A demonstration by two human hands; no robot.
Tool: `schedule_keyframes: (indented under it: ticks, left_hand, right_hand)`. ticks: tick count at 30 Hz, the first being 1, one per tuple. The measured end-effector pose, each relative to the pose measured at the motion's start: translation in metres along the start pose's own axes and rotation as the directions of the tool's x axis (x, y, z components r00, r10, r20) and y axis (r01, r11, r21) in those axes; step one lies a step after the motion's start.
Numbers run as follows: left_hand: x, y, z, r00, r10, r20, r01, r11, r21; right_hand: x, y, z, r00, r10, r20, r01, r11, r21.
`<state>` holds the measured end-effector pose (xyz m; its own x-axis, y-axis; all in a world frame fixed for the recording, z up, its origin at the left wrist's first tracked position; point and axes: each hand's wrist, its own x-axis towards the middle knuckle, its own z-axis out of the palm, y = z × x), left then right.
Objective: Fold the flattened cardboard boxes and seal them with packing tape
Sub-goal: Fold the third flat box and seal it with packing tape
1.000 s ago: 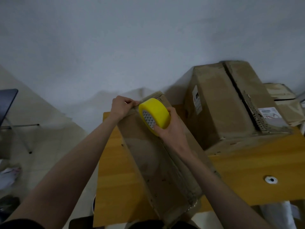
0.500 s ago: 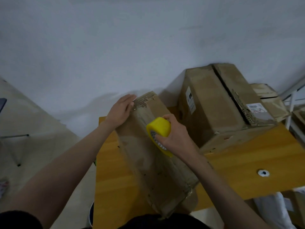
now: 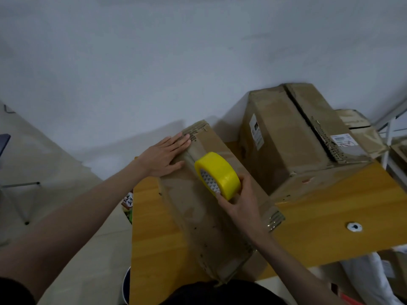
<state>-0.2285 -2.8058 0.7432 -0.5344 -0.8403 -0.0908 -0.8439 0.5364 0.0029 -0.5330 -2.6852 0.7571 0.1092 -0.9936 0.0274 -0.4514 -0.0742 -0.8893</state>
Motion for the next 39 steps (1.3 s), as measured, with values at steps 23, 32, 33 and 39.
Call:
schedule_keyframes:
  ticks: [23,32,33,39]
  left_hand:
    - [-0.009,0.008,0.014,0.999,0.013,0.030,-0.013,1.000,-0.008]
    - [-0.019,0.039,0.024,0.997,0.072,0.022,-0.070,0.995,-0.074]
    - [-0.020,0.039,0.025,0.997,0.069,0.025,-0.067,0.995,-0.073]
    - [-0.018,0.038,0.025,0.996,0.080,0.030,-0.078,0.994,-0.078]
  right_hand:
    - [0.017,-0.044,-0.018,0.994,0.010,0.106,0.014,0.973,-0.229]
    - [-0.021,0.007,-0.010,0.998,-0.016,0.055,0.019,0.998,-0.058]
    - [-0.022,0.009,-0.009,0.998,-0.022,0.063,0.026,0.998,-0.065]
    - [-0.010,-0.018,-0.018,0.993,-0.115,0.012,0.115,0.991,-0.070]
